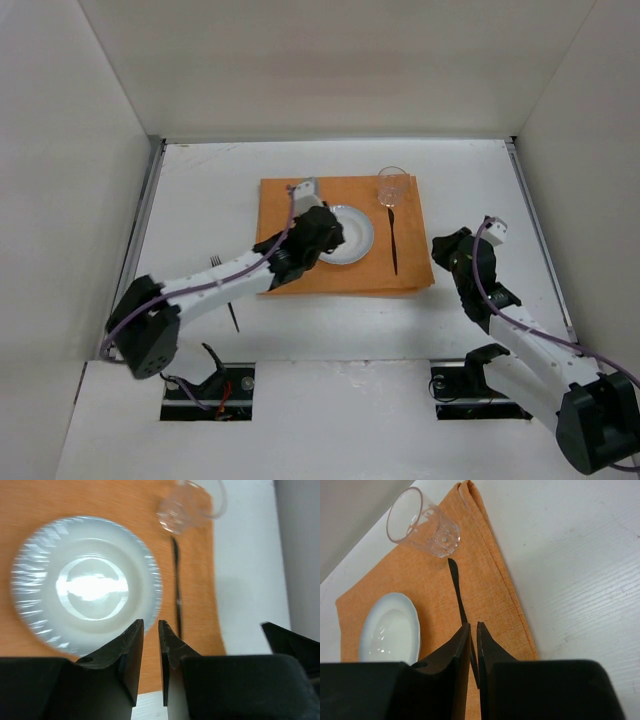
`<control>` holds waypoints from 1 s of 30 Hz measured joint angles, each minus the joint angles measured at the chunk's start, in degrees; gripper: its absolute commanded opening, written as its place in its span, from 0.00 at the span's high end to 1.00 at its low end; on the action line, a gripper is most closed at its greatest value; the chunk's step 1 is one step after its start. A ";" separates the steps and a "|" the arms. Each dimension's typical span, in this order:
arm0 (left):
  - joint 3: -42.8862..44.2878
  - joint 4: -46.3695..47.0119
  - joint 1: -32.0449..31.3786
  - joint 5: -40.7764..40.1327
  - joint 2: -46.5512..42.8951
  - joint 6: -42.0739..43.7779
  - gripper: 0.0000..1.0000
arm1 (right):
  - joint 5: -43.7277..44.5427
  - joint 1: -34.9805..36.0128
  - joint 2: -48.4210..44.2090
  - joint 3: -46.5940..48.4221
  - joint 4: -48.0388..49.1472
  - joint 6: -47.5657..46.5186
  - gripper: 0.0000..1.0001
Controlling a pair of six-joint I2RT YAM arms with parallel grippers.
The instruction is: Set the dinner table for one person
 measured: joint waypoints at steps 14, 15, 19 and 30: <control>-35.30 -21.49 27.04 -5.40 -34.64 -2.51 0.74 | -1.07 1.16 1.70 0.00 2.03 -0.04 0.62; -35.95 -21.94 28.37 -5.11 -35.04 -2.84 0.74 | -1.25 1.36 1.97 0.00 2.01 -0.07 0.62; -37.44 -22.82 32.33 -4.17 -35.54 -3.48 0.74 | -1.55 1.99 3.17 0.00 2.86 -0.26 0.62; -37.51 -17.84 33.99 -3.50 -26.01 -2.89 0.81 | -2.45 3.15 4.26 0.02 3.10 -0.79 0.61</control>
